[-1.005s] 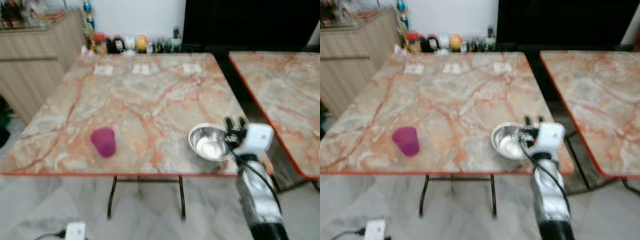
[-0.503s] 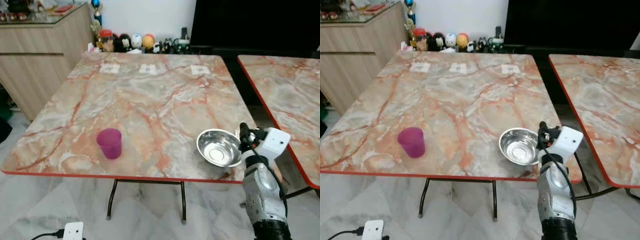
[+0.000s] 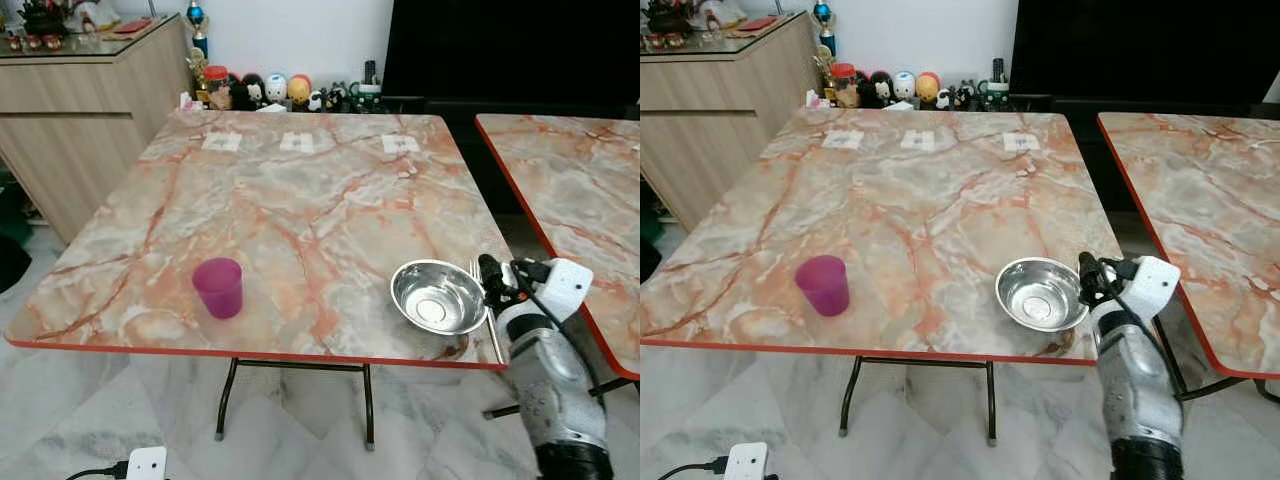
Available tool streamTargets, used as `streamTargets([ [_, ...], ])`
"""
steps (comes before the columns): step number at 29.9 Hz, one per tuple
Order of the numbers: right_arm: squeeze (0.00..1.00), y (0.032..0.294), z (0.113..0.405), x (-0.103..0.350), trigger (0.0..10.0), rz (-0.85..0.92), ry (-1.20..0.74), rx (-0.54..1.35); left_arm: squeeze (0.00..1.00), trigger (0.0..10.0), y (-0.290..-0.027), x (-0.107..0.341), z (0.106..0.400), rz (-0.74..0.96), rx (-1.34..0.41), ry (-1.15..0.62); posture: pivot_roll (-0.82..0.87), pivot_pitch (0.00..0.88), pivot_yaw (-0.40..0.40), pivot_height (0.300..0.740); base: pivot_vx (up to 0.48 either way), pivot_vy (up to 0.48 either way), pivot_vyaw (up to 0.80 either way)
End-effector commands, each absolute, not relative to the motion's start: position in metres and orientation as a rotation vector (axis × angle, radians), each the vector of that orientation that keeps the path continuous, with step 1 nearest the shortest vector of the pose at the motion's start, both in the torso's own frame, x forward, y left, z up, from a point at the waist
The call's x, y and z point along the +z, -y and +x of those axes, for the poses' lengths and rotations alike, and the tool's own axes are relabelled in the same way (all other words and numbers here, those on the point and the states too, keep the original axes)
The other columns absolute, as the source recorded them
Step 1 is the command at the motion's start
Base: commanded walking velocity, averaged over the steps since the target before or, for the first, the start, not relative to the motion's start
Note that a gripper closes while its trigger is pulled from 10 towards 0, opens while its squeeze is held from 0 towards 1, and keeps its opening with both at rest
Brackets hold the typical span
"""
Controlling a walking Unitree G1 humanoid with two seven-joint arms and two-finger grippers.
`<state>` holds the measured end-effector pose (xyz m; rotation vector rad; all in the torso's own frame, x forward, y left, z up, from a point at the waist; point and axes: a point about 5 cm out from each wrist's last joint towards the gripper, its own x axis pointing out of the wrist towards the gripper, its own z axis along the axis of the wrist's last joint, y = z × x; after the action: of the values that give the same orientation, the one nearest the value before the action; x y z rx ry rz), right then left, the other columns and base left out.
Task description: Setting the table
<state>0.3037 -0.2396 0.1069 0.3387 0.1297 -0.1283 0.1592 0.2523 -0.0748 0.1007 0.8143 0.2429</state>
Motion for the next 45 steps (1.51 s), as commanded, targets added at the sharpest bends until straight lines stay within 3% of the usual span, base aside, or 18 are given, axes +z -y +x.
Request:
streamTargets([
  [1, 0.0, 0.241, 0.302, 0.108, 10.0, 0.379, -0.164, -0.098, 0.0, 10.0, -0.253, -0.076, 0.156, 0.108, 0.24, -0.835, -0.01, 0.005, -0.011, 0.74, 0.0, 0.0, 0.0],
  [14, 0.0, 0.239, 0.302, 0.103, 10.0, 0.572, -0.284, -0.006, 0.0, 10.0, -0.255, -0.076, 0.155, 0.111, 0.244, -0.837, 0.01, 0.0, -0.012, 0.74, 0.0, 0.0, 0.0],
  [36, 0.0, 0.219, 0.305, 0.081, 10.0, 0.578, -0.414, 0.023, 0.0, 10.0, -0.254, -0.078, 0.153, 0.122, 0.234, -0.848, 0.02, 0.0, -0.013, 0.74, 0.0, 0.0, 0.0],
  [37, 0.0, 0.217, 0.305, 0.079, 2.9, 0.576, -0.426, 0.02, 0.0, 10.0, -0.254, -0.078, 0.153, 0.123, 0.234, -0.849, 0.02, 0.0, -0.013, 0.74, 0.0, 0.0, 0.0],
  [38, 0.0, 0.217, 0.305, 0.079, 2.9, 0.576, -0.426, 0.02, 0.0, 10.0, -0.254, -0.078, 0.153, 0.123, 0.234, -0.849, 0.02, 0.0, -0.013, 0.74, 0.0, 0.0, 0.0],
  [39, 0.0, 0.216, 0.306, 0.079, 0.0, 0.589, -0.424, 0.026, 0.0, 10.0, -0.254, -0.078, 0.153, 0.124, 0.233, -0.849, 0.02, 0.004, -0.013, 0.74, 0.0, 0.0, 0.0],
  [40, 0.0, 0.215, 0.306, 0.078, 0.8, 0.592, -0.425, 0.026, 0.0, 10.0, -0.254, -0.078, 0.152, 0.124, 0.232, -0.85, 0.02, 0.001, -0.013, 0.74, 0.0, 0.0, 0.0],
  [41, 0.0, 0.215, 0.306, 0.078, 0.8, 0.59, -0.428, 0.024, 0.0, 10.0, -0.254, -0.078, 0.152, 0.124, 0.232, -0.851, 0.02, 0.001, -0.013, 0.74, 0.0, 0.0, 0.0],
  [44, 0.0, 0.215, 0.307, 0.077, 10.0, 0.589, -0.434, 0.017, 0.0, 10.0, -0.254, -0.078, 0.152, 0.127, 0.228, -0.852, 0.02, 0.001, -0.013, 0.74, 0.0, 0.0, 0.0],
  [45, 0.0, 0.214, 0.306, 0.075, 10.0, 0.582, -0.447, 0.014, 0.0, 10.0, -0.254, -0.078, 0.152, 0.128, 0.227, -0.852, 0.02, 0.003, -0.011, 0.74, 0.0, 0.0, 0.0],
])
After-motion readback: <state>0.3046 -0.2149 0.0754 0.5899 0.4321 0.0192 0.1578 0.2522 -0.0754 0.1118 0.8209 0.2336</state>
